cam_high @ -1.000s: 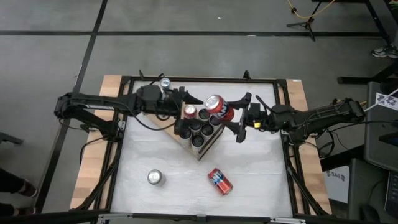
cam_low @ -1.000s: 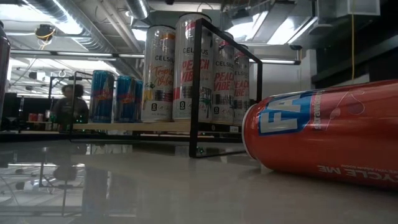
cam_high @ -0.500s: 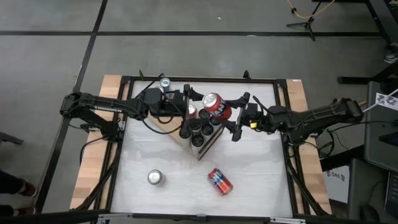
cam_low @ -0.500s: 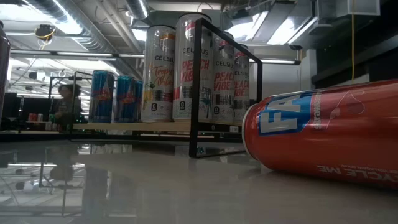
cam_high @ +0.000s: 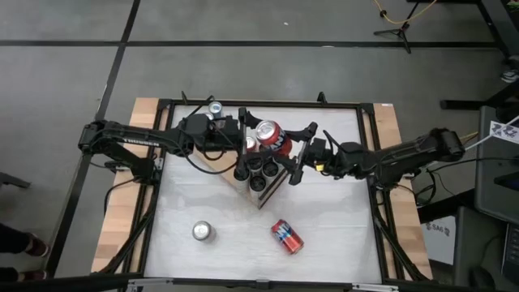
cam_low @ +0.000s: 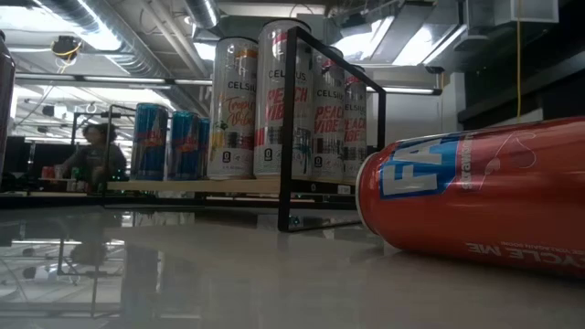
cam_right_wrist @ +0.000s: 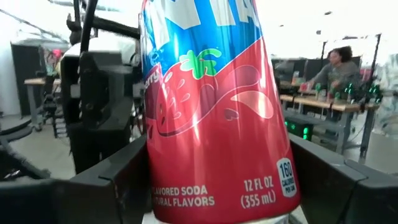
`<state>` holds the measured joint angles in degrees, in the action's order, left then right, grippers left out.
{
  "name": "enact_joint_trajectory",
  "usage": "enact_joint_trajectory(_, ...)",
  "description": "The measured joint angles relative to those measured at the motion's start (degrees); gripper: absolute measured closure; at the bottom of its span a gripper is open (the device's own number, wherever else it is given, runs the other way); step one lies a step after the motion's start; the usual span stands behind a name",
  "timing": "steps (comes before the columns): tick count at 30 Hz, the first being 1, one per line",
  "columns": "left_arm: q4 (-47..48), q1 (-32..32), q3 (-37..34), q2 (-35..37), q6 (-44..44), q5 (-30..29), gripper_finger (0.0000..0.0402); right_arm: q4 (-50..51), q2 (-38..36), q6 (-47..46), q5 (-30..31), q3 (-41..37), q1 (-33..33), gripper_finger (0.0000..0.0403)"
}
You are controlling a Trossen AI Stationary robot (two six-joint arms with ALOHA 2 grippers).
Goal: Place canned beverage on shelf
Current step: Put the top red soda can on the shelf aligned with the other red soda can
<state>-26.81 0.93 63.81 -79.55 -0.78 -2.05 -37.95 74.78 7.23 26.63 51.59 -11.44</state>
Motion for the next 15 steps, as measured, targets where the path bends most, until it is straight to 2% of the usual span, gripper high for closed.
enact_joint_trajectory(8, -1.09, 0.00, 0.00, 0.00, -0.02, -0.10, 0.0005, -6.96, 4.13, 0.86, 0.75, 0.00, 1.24, 0.0096)
enact_joint_trajectory(15, -1.16, 0.02, 0.00, 0.00, 0.00, -2.29, 0.0005, -8.88, 6.28, 1.02, 1.12, 0.00, 2.21, 0.0097)
